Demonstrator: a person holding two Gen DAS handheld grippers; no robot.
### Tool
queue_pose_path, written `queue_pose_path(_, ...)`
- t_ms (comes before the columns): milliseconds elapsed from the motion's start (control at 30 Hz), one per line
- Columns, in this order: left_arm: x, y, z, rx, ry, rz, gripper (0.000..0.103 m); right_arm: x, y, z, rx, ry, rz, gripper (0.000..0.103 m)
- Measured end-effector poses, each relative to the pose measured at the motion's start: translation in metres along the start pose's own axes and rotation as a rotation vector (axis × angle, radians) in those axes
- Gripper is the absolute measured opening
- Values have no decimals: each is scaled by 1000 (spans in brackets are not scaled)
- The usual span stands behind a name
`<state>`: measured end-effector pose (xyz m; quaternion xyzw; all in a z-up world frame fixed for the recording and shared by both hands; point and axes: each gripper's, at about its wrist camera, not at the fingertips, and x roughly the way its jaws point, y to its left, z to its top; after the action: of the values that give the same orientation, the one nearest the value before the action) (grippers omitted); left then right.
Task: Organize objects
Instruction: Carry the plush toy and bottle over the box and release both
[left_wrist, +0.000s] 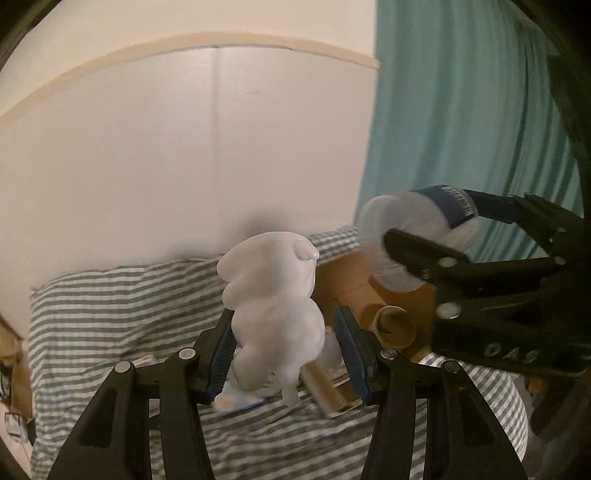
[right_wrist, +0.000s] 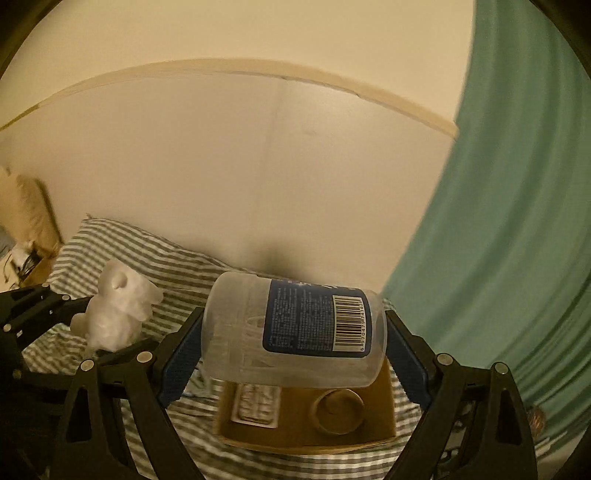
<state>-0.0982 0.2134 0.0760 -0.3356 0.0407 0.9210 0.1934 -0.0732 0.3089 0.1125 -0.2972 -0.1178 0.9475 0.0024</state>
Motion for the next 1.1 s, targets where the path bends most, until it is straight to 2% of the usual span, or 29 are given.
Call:
queue_pose_path(100, 29, -17, -1, 12, 35, -9, 54, 21, -18, -11, 26, 22, -3, 91)
queue_pose_path(333, 79, -28, -4, 14, 99, -11, 54, 60, -52, -28, 77, 58, 19, 91)
queue_pose_path(600, 115, -23, -2, 22, 125, 5, 54, 98, -65, -49, 130, 96, 52, 91)
queue_pose_path(733, 119, -20, -1, 9, 127, -7, 56, 102, -66, -52, 146, 93, 68, 91)
queue_pose_path(767, 119, -30, -6, 7, 130, -6, 56, 101, -66, -52, 149, 89, 61, 93)
queue_pose_path(800, 117, -32, -7, 6, 131, -7, 59, 98, -68, -51, 152, 70, 43, 95)
queue_pose_path(933, 100, -31, -6, 17, 90, 16, 90, 80, -72, -47, 161, 25, 31, 100)
queue_pose_path(1100, 67, -21, -2, 15, 53, 28, 92, 48, -74, -42, 216, 3, 15, 100)
